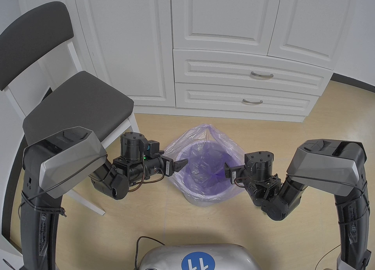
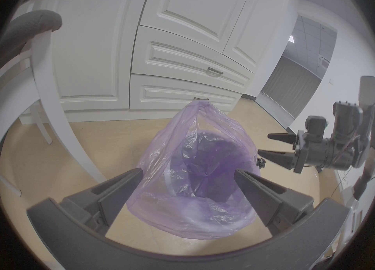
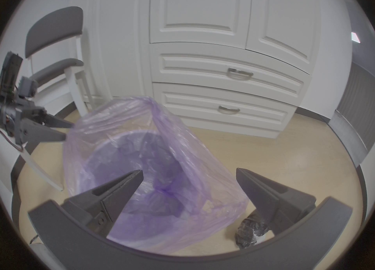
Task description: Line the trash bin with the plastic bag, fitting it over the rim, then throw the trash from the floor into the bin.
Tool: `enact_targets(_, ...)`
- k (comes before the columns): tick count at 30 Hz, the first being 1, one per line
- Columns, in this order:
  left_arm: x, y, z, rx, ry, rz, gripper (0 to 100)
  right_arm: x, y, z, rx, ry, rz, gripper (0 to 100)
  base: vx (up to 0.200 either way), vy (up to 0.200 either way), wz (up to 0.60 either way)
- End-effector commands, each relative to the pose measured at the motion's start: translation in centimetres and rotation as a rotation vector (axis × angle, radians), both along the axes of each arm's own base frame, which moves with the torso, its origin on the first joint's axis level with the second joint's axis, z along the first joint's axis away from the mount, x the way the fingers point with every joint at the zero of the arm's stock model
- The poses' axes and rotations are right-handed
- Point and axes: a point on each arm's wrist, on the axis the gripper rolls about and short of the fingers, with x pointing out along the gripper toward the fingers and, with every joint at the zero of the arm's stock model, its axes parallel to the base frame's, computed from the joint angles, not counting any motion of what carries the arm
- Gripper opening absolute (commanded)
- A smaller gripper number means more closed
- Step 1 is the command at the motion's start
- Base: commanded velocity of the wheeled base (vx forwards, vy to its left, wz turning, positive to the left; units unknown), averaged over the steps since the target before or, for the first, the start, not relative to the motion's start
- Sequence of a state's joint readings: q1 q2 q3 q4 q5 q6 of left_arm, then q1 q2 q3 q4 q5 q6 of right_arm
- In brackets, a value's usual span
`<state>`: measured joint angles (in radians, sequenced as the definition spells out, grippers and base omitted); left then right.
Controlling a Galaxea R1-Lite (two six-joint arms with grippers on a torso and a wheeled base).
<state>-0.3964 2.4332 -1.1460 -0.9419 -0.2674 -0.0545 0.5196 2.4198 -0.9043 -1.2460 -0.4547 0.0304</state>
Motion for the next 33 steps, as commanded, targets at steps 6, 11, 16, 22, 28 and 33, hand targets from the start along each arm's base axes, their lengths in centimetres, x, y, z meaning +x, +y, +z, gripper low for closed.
enact_targets(6, 0.5, 0.1, 0.4, 0.036, 0.011, -0.010, 100, 1.0, -1.6, -2.5, -0.030, 0.044, -0.050, 100, 0.000, 0.000, 0.00)
enact_targets(11, 0.9, 1.1, -0.9, 0.092, 0.007, 0.022, 100, 1.6, -1.7, -3.0, -0.027, 0.040, -0.057, 100, 0.000, 0.000, 0.00)
enact_targets(16, 1.6, 1.6, -1.6, 0.101, 0.007, 0.051, 100, 2.9, -2.0, -3.5, -0.015, 0.018, -0.084, 100, 0.000, 0.000, 0.00)
enact_targets(22, 2.3, 1.6, -2.3, 0.112, -0.001, 0.087, 100, 4.4, -3.1, -3.4, -0.001, -0.011, -0.124, 100, 0.000, 0.000, 0.00)
enact_targets(28, 2.7, 1.6, -2.5, 0.113, -0.007, 0.097, 100, 5.1, -3.9, -2.8, 0.010, -0.034, -0.148, 100, 0.000, 0.000, 0.00)
enact_targets(33, 2.9, 1.5, -2.8, 0.112, -0.011, 0.104, 100, 5.7, -4.8, -2.7, 0.012, -0.038, -0.163, 100, 0.000, 0.000, 0.00)
